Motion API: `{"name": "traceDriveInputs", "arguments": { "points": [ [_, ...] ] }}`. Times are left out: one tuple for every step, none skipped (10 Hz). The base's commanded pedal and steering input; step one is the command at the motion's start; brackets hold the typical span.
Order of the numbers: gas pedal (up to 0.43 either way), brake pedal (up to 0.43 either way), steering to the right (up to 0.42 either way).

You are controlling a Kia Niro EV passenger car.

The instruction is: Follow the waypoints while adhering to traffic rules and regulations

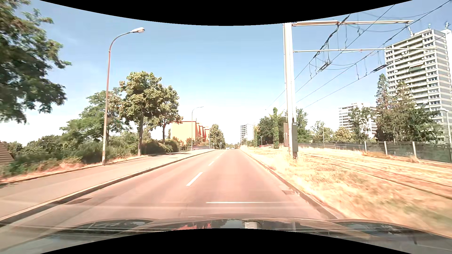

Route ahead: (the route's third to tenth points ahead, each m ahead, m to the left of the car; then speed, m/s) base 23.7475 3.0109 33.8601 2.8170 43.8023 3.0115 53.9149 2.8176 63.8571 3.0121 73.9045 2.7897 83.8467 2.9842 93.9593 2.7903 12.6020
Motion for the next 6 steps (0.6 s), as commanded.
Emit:
{"name": "traceDriveInputs", "arguments": {
  "points": [
    [0.157,0.000,0.001],
    [0.157,0.000,0.001],
    [0.157,0.000,0.001],
    [0.150,0.000,0.001],
    [0.150,0.000,0.001],
    [0.150,0.000,0.001]
  ]
}}
